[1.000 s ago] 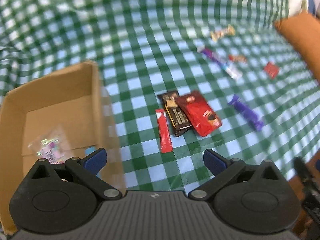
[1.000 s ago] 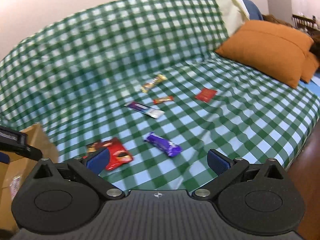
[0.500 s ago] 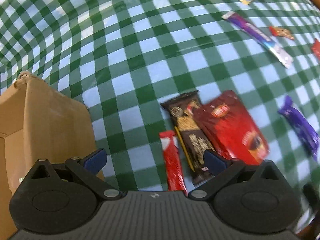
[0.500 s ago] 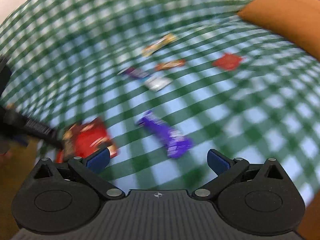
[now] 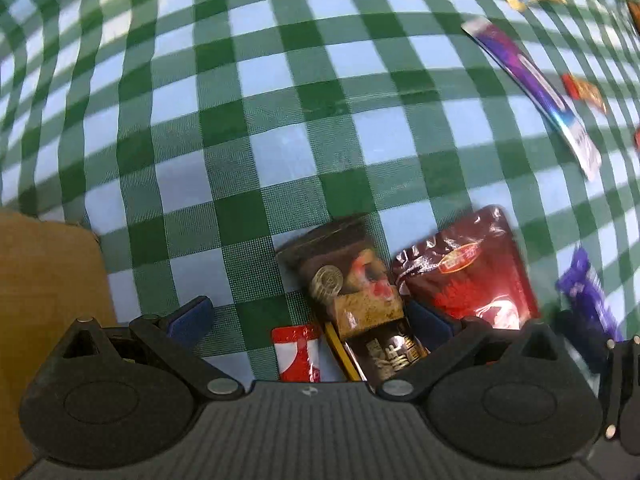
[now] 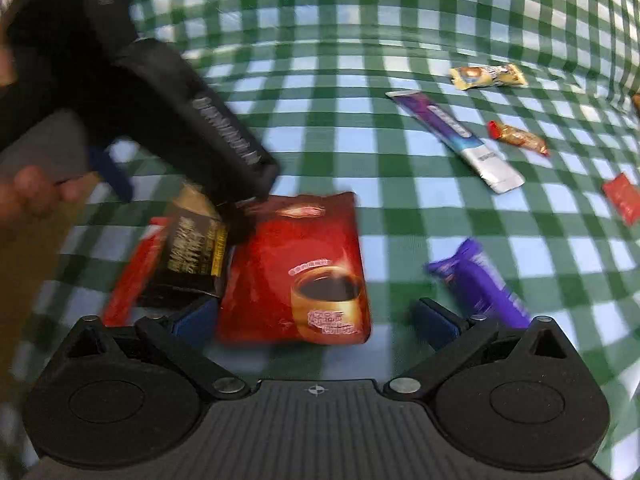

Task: Organize snacks
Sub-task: 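Grasp the dark chocolate bar with the left tool while the right tool grasps the red coffee pouch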

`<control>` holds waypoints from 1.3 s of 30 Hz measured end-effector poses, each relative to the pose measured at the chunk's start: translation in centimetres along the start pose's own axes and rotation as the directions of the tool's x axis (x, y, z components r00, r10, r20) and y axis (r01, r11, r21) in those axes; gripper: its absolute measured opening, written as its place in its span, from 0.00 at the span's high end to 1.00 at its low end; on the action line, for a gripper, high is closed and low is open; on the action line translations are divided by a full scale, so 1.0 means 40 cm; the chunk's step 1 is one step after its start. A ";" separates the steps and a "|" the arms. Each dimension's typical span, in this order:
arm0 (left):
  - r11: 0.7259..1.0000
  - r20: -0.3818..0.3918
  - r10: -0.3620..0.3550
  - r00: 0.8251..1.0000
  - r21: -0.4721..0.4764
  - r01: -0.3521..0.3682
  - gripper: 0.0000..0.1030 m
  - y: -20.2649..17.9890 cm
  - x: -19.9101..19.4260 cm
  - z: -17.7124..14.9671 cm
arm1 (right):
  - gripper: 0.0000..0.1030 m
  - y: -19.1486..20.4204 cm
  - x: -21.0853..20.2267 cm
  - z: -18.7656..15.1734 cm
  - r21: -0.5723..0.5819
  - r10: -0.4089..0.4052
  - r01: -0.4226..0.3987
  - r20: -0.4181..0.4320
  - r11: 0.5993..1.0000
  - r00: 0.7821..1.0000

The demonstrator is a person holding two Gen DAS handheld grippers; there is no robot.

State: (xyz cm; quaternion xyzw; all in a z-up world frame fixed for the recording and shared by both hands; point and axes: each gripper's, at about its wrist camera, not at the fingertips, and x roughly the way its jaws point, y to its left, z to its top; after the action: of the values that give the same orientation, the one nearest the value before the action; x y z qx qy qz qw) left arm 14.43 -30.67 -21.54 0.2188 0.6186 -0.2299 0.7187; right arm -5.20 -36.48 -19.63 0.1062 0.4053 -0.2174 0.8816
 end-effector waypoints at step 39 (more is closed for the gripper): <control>0.964 -0.035 -0.158 0.987 -0.224 0.146 0.28 0.057 -0.062 0.016 | 0.00 -0.030 0.048 0.047 -0.047 0.003 0.000 0.070 0.999 0.998</control>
State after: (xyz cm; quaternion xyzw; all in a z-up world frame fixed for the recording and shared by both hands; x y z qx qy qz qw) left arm 15.99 -29.08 -18.92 0.0955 0.6739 -0.2084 0.7024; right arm -3.39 -38.78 -19.90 0.0781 0.3792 -0.2108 0.8976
